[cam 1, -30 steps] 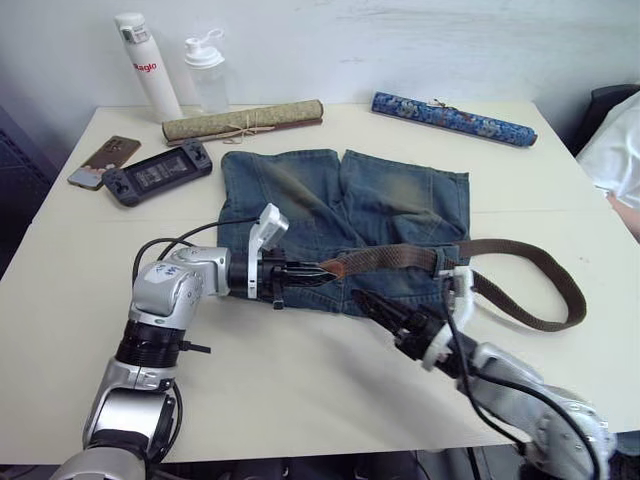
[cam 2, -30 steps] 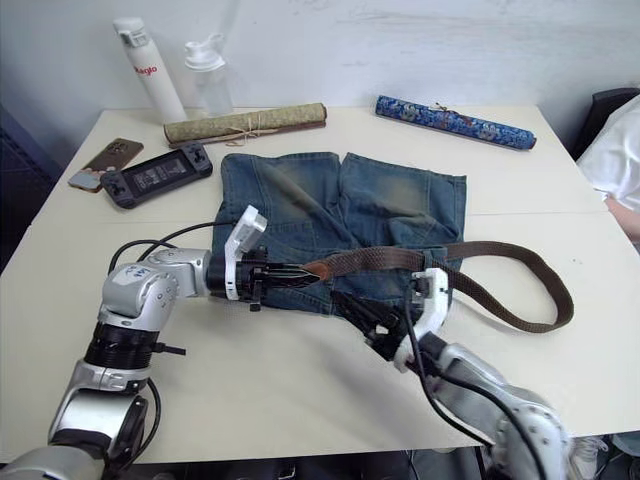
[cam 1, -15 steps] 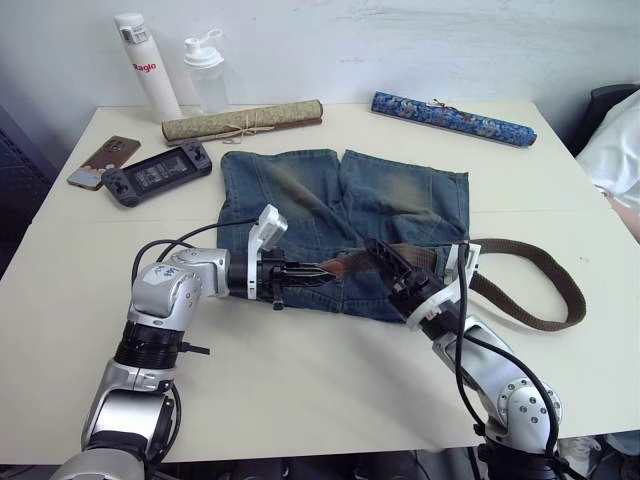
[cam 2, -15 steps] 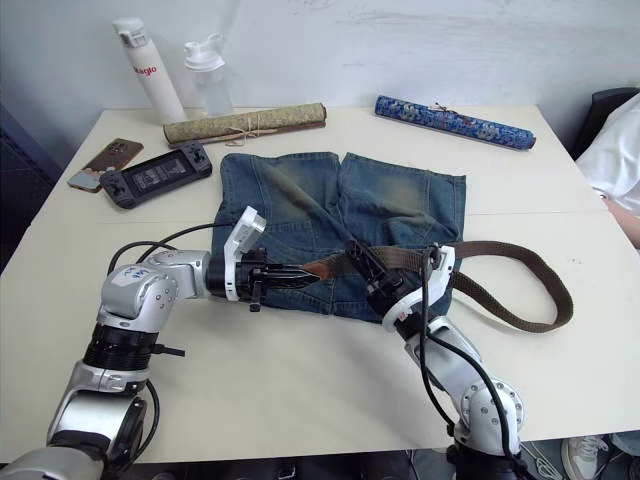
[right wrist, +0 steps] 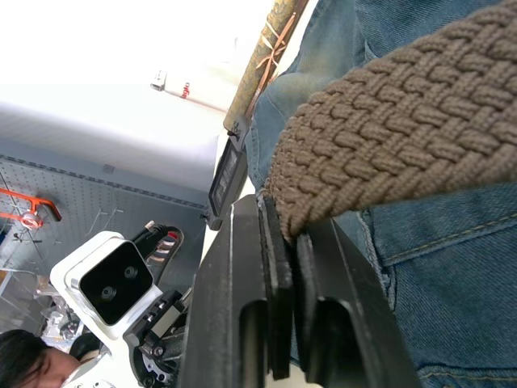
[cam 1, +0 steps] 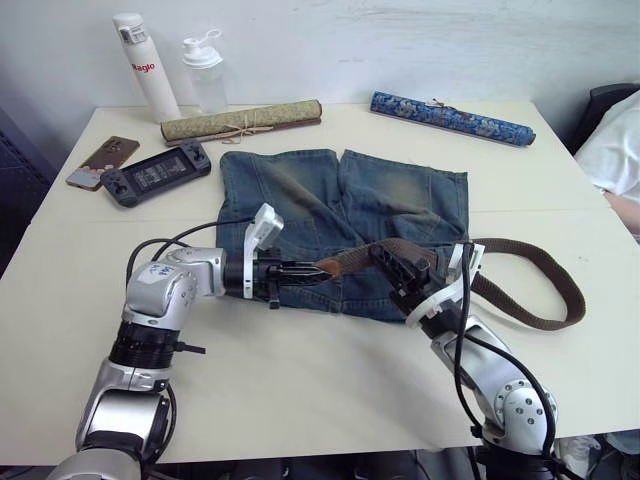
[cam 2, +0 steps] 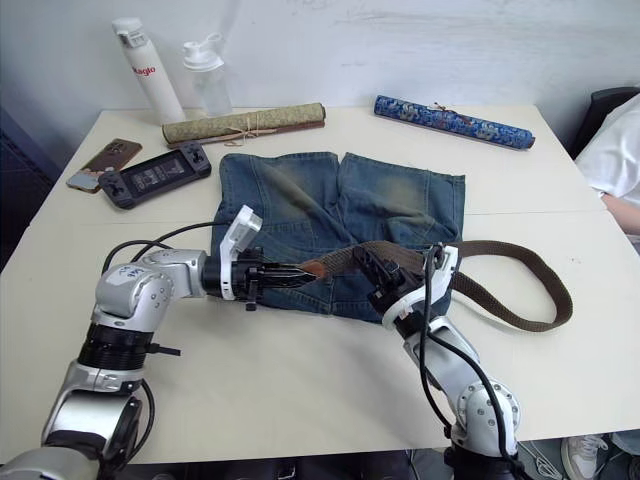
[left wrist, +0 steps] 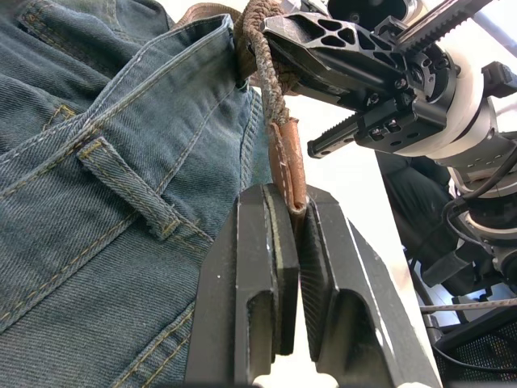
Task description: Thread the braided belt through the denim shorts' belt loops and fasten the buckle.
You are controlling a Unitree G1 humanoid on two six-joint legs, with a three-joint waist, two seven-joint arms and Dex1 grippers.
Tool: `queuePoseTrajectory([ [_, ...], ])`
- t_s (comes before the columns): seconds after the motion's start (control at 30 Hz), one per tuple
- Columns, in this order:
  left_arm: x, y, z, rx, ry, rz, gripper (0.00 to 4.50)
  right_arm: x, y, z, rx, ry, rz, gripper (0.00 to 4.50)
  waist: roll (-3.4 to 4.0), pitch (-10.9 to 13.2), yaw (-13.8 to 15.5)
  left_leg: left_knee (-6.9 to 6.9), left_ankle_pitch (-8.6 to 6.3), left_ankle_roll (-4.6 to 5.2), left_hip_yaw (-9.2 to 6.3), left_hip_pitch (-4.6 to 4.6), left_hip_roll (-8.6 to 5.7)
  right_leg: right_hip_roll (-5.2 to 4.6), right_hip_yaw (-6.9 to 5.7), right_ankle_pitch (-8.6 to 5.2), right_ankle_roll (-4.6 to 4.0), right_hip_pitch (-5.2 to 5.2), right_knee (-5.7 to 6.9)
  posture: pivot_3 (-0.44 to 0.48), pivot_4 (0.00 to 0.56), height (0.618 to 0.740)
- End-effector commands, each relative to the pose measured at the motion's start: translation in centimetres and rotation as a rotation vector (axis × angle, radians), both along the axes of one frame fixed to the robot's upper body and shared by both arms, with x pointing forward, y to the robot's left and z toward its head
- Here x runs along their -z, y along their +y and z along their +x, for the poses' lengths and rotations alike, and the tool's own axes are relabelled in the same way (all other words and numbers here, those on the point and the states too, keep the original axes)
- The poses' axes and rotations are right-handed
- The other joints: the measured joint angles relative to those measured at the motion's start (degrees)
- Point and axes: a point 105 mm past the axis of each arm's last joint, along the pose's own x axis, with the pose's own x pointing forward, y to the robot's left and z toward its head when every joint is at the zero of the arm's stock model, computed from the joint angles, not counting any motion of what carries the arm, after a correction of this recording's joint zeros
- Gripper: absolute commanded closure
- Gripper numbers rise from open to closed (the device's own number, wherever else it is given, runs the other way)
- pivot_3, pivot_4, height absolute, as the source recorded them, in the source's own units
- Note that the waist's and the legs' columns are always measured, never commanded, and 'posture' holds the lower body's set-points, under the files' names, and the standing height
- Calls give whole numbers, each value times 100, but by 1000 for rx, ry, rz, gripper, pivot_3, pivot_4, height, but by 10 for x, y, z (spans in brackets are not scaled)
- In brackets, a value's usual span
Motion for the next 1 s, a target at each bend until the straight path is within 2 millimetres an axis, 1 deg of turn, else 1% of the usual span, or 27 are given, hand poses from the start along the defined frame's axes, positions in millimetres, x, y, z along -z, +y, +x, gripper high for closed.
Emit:
queuePoseTrajectory([
  [0.03,-9,-7,-8,53,-31,-15,4500,-12,1,-3,-11,-54,32,4421,0,0,-4,0,0,0,0,0,0,0,0,0,0,0,0,0,150,737],
  [0.07,-9,-7,-8,54,-33,-18,4500,-12,1,-4,-11,-55,33,4421,0,0,-6,0,0,0,0,0,0,0,0,0,0,0,0,0,150,737],
  [0.13,-11,-8,-9,57,-38,-40,3623,-13,1,-4,-9,-60,34,4500,0,0,-9,-1,0,0,0,0,0,0,0,0,0,0,0,0,150,737],
  [0.17,-11,-8,-9,52,-49,-42,3357,-14,0,-4,-7,-62,35,4500,0,0,-10,-1,0,0,0,0,0,0,0,0,0,0,0,0,150,737],
  [0.2,-10,-8,-8,39,-69,-36,2882,-15,0,-4,-6,-63,35,4500,0,0,-13,-1,0,0,0,0,0,0,0,0,0,0,-1,0,150,737],
  [0.23,-10,-8,-6,28,-84,-31,2512,-15,-1,-4,-5,-63,34,4500,1,0,-15,-2,0,0,0,0,0,-1,0,0,0,0,-1,0,150,737],
  [0.27,-9,-3,-2,-4,-122,-21,2073,-14,-2,-3,5,-58,30,4500,1,0,-21,-2,0,0,0,0,0,-1,0,0,0,0,-1,0,150,737],
  [0.3,-8,0,0,-26,-149,-15,2073,-14,-4,-3,12,-55,27,4500,1,0,-25,-2,0,0,0,0,0,-1,0,0,0,0,-2,0,150,737],
  [0.4,-15,18,2,-111,-190,-35,2073,-14,-9,-3,49,-42,31,4500,1,0,-61,-4,0,0,-1,1,1,-2,0,0,0,0,-3,0,150,737],
  [0.5,-18,37,-5,-166,-224,-40,2073,-16,-13,-4,84,-38,43,4500,6,4,-101,-10,0,0,-1,0,3,-2,0,0,0,-1,-2,0,150,737],
  [0.6,-18,48,-14,-216,-266,-44,2073,-15,-22,-1,143,-23,43,4500,11,7,-100,-19,-1,-2,-1,0,4,-2,0,0,-1,-2,-1,0,150,737],
  [0.67,-18,50,-21,-233,-311,-43,2073,-12,-29,0,180,-12,39,4500,11,7,-89,-17,-2,-2,-1,1,1,-8,1,0,0,0,-8,0,150,737],
  [0.8,-18,50,-31,-232,-328,-47,2073,-7,-32,3,199,9,30,4500,11,7,-76,-14,-2,-1,-3,1,-5,-14,3,0,0,2,-10,0,150,737],
  [0.9,-18,52,-31,-243,-338,-36,2073,-3,-35,8,232,22,23,4500,12,7,-89,-15,-3,-1,-3,2,-5,-14,3,0,0,2,-8,0,150,737],
  [1.0,-21,54,-28,-255,-357,-35,2073,1,-34,12,238,29,-13,4500,15,9,-93,-16,-3,-2,-2,3,-4,-10,3,0,0,1,-8,0,150,737],
])
